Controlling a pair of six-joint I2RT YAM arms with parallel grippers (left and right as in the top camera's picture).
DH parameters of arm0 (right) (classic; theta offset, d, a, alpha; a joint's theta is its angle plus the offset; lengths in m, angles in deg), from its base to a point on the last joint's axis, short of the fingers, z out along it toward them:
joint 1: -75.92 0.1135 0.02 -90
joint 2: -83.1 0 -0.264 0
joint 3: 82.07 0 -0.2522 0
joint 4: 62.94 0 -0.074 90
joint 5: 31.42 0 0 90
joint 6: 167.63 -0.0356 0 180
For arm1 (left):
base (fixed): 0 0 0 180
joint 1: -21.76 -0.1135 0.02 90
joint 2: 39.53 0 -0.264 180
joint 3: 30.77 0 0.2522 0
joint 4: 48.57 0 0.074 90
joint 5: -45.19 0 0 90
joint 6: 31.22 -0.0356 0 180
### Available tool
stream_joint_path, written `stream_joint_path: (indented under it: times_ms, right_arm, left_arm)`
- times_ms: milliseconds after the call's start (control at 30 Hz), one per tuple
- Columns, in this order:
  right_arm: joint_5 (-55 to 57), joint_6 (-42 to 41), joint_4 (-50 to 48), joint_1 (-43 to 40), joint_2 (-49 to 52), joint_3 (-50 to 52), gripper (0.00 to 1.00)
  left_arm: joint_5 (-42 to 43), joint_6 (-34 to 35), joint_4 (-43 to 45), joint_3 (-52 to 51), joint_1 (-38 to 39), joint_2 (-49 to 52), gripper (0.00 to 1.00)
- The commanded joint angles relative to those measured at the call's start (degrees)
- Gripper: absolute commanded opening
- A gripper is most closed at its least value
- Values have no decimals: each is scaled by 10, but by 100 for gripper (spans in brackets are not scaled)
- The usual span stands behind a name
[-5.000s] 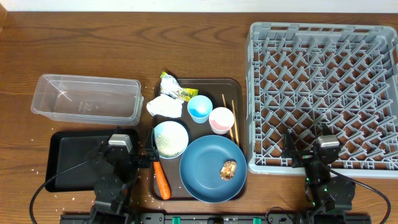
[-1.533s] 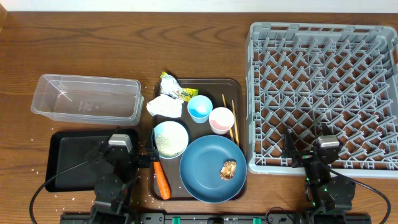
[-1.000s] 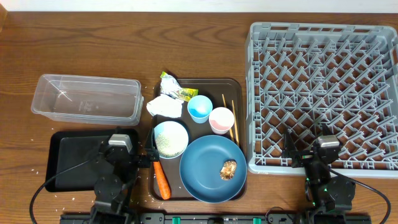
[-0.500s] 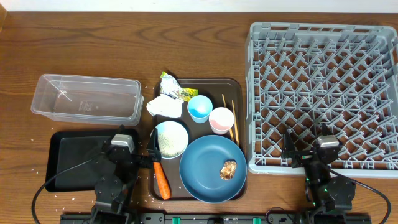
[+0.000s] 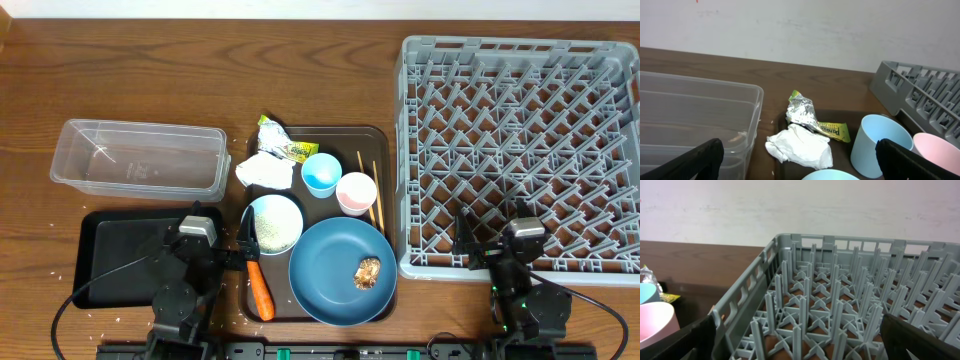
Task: Sort waste into correct bins and load items into the dishwasher rack
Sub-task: 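Move left gripper toward light-blue cup, right gripper over rack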
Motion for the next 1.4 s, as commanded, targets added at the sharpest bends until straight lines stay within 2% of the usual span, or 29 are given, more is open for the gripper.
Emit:
stream_joint_path:
  times_ms: [0, 233, 533, 800, 1100, 1267, 1367]
  right_arm:
    - [-4, 4, -1, -3, -2, 1, 99]
    - [-6, 4, -2, -3, -2, 1, 99]
    - [-79, 4, -56, -3, -2, 1, 99]
    - [-106, 4, -59, -3, -2, -10, 99]
    - [-104, 4, -20, -3, 39, -71, 99]
    - [-117, -4, -11, -3, 119, -139, 99]
    - [-120, -35, 45, -3, 188, -206, 99]
  left_arm:
    - [8, 1, 4, -8, -2, -4, 98]
    - [8, 1, 4, -8, -2, -4, 98]
    - [52, 3, 5, 0, -2, -4, 98]
    - [55, 14, 4, 20, -2, 10, 98]
    - [55, 14, 4, 90, -2, 120, 98]
    - [55, 14, -2, 169, -2, 216, 98]
    - [55, 14, -33, 228, -2, 270, 98]
